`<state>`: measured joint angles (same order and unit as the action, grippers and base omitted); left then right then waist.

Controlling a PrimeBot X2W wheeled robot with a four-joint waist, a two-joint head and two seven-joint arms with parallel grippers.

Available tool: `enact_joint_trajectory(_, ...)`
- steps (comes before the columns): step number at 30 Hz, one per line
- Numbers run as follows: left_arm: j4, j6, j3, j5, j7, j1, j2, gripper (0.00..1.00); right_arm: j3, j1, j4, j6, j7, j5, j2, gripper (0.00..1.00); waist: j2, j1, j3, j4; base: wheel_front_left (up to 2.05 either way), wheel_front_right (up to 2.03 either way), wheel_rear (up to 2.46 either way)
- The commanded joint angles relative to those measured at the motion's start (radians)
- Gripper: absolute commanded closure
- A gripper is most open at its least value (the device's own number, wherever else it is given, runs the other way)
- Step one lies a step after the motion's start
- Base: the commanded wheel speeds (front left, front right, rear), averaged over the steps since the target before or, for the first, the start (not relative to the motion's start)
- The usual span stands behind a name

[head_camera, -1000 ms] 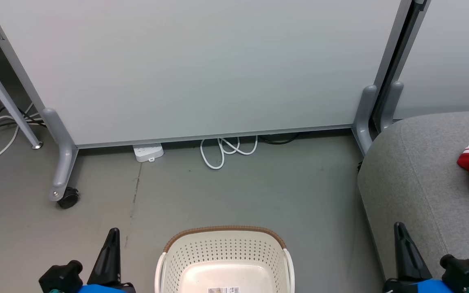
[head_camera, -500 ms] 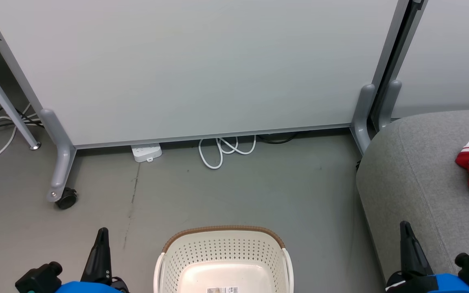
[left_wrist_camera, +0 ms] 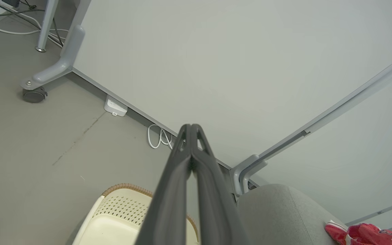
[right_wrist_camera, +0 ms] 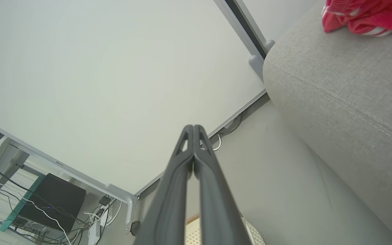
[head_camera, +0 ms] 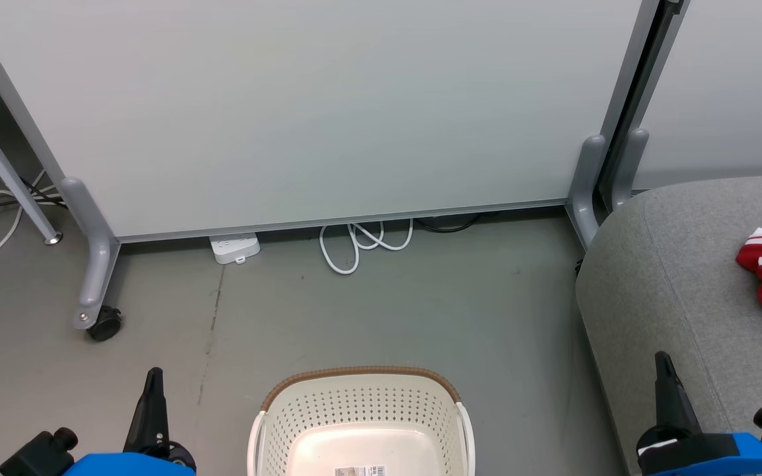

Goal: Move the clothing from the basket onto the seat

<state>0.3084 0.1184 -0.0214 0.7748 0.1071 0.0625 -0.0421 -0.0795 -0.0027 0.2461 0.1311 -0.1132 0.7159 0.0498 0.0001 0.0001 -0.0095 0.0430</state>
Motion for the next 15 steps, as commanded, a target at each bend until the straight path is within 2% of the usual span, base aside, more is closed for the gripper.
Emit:
enact_joint_trajectory(1, -0.018, 0.005, -0.007, 0.038, -0.008, 0.03, -0.006, 1.0, -0.004, -0.033, -0.012, 0.0, 0.01, 0.041, 0.002, 1.0, -0.0001, -0.0001, 0.0, -0.001, 0.0, 0.0, 0.0)
enact_joint_trajectory(15, -0.027, 0.007, -0.026, 0.2, -0.052, 0.037, -0.007, 1.0, -0.011, -0.051, -0.009, 0.0, 0.055, 0.213, 0.002, 1.0, -0.0001, -0.0001, 0.002, -0.007, 0.0, 0.0, 0.0)
